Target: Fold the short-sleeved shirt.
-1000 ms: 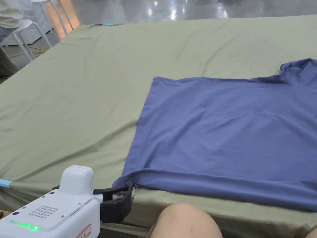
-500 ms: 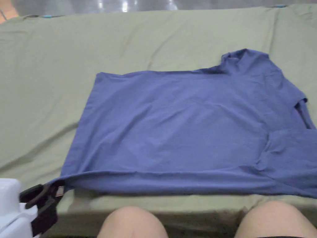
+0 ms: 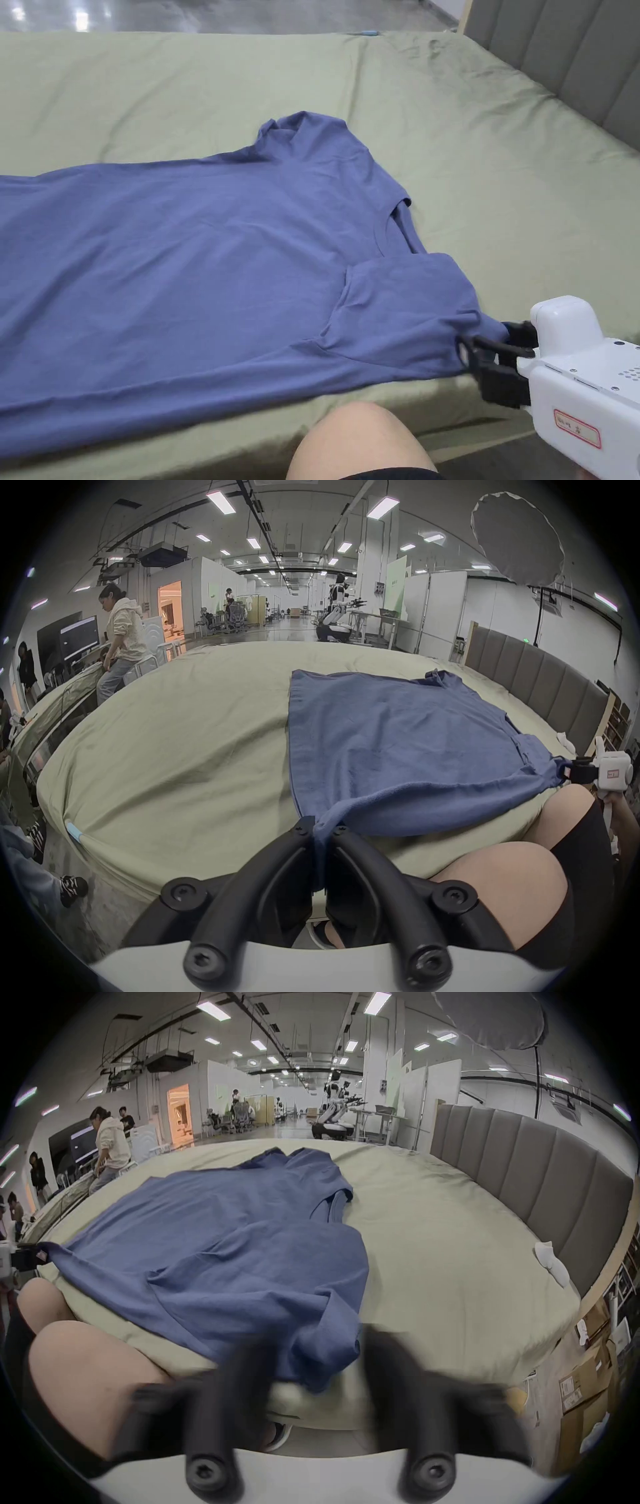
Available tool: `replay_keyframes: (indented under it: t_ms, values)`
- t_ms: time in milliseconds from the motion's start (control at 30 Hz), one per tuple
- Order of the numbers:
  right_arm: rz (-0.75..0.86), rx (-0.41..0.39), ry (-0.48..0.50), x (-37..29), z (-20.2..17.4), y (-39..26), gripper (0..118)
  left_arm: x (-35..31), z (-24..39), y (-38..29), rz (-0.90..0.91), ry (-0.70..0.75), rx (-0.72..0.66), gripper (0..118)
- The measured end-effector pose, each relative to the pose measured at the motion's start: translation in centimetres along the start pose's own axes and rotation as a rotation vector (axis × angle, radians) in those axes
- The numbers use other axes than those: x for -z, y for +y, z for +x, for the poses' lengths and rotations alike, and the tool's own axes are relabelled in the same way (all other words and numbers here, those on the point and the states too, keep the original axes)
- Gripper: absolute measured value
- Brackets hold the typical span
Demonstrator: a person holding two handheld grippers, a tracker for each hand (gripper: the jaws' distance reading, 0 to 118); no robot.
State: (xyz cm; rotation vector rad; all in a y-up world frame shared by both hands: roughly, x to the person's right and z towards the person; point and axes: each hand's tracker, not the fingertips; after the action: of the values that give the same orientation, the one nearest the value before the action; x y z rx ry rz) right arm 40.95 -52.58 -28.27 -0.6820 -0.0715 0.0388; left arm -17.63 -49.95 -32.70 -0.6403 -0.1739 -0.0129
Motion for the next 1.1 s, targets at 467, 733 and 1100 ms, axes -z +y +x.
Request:
replay_keyframes:
  t_ms: [467,733,1100]
  values:
    - [0.04,-0.051,0.015,-1.8,0.7,8.1,8,0.6,-2.5,7.2,-0.094,-0.11,-0.028,4]
    - [-0.116,-0.061,0.034,6.8,1.2,16.9,8,9.0,-6.0,14.8,-0.216,-0.171,-0.135,4]
    - [-0.237,-0.061,-0.073,17.1,0.7,16.4,11,19.1,-5.8,14.5,-0.327,-0.04,-0.101,37]
